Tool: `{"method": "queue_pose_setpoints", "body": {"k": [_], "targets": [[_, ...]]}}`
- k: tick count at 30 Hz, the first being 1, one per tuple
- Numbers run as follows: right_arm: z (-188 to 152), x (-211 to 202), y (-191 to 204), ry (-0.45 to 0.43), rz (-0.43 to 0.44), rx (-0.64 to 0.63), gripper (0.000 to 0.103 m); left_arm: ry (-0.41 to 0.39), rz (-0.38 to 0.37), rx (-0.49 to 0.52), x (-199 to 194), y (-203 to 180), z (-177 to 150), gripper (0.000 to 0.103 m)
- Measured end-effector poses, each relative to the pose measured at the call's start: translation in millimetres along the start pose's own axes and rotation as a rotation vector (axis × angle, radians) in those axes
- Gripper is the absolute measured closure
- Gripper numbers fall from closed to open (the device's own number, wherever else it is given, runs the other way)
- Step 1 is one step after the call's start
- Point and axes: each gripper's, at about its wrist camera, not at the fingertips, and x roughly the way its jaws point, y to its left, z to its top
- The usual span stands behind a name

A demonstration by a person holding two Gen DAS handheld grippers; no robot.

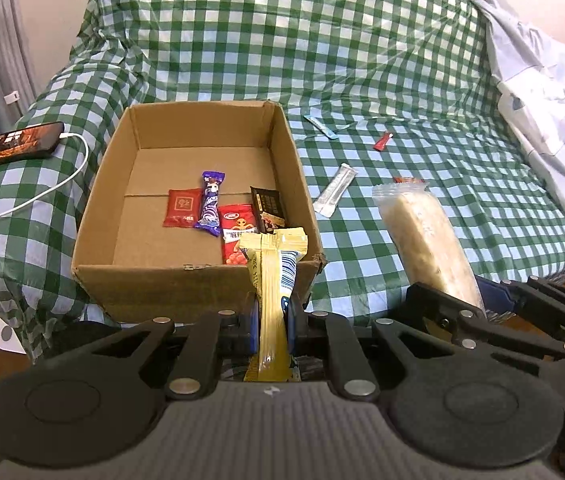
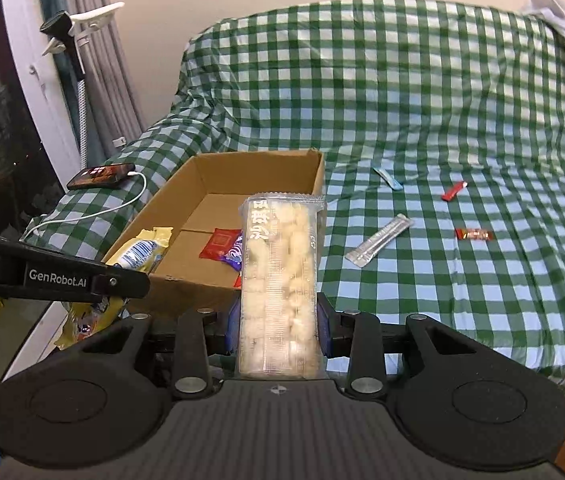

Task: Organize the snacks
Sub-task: 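Carry the yellow bar and rice-cracker packet over the box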

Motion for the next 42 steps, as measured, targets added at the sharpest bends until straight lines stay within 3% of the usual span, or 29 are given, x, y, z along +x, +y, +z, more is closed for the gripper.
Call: {"method": "queue_pose_setpoints", "body": {"k": [42], "targets": [[7, 29, 8, 0.102, -0.022, -0.059, 0.065, 0.049, -0.029, -0.046, 26, 21, 7, 0.089]]}}
